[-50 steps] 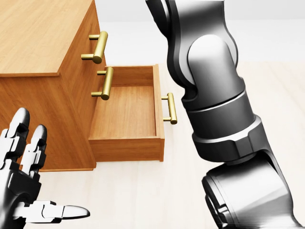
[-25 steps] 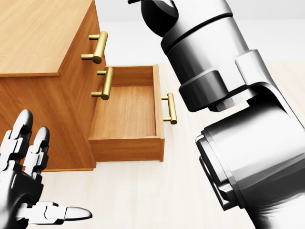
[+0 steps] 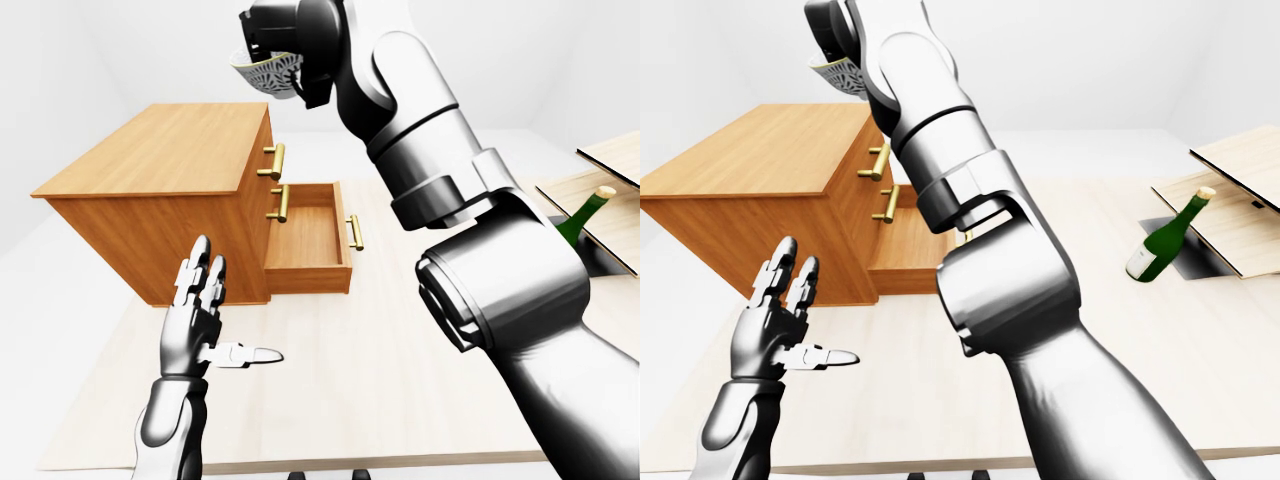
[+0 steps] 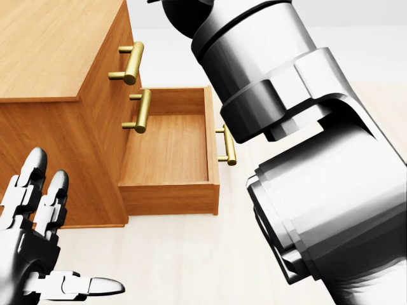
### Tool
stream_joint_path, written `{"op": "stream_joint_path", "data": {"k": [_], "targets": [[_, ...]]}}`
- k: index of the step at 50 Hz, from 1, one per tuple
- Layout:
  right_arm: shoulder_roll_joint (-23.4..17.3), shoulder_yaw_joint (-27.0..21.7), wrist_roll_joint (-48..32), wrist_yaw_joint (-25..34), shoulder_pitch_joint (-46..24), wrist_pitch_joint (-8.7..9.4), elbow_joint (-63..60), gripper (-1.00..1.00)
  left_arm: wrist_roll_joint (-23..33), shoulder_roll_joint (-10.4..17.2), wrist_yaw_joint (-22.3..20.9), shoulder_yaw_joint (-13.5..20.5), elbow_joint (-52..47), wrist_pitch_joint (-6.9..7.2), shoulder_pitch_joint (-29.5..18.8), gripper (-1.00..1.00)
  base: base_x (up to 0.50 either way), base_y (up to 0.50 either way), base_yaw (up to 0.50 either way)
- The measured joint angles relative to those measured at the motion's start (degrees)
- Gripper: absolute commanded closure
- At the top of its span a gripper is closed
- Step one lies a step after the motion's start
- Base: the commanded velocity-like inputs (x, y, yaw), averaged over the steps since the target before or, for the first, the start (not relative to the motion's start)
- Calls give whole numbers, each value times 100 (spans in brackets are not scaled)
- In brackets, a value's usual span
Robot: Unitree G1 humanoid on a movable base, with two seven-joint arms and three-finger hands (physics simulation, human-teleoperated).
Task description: Put the bowl on top of the cabinet.
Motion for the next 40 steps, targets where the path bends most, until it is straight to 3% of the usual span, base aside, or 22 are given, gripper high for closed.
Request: {"op": "stream_joint_path", "data": {"k": [40], "targets": [[178,-35,12,0,-592,0,754,100,-28,5,-1,30,32,13,-34,-100,0,0,0]]}}
